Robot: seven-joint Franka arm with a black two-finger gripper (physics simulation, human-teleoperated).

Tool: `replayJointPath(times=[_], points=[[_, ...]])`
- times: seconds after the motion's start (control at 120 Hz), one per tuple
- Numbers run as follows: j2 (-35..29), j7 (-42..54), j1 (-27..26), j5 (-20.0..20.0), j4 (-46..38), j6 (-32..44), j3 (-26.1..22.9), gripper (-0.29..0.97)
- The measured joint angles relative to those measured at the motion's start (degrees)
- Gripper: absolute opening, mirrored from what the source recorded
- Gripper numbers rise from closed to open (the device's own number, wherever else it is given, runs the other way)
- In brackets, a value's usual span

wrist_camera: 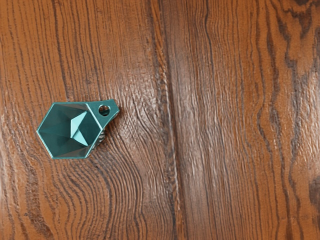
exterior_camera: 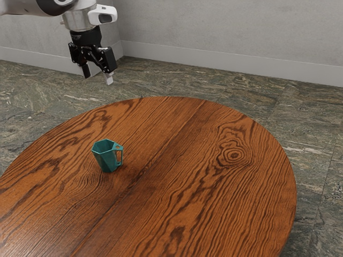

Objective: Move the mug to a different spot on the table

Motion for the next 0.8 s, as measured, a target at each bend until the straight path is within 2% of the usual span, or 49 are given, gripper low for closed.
replayJointPath(times=[0.3,0.408,0.6,0.8], points=[[-0.3,0.2,0.6,-0.2,0.1,-0.3,-0.7,0.68],[0.9,2.1,0.7,3.8,-1.4,-1.6,-3.5,0.68],[5.6,6.9,-0.1,11.0,-6.6,-1.8,-4.1,0.68],[9.6,14.1,0.0,18.0,-7.2,3.6,-3.7,0.68]])
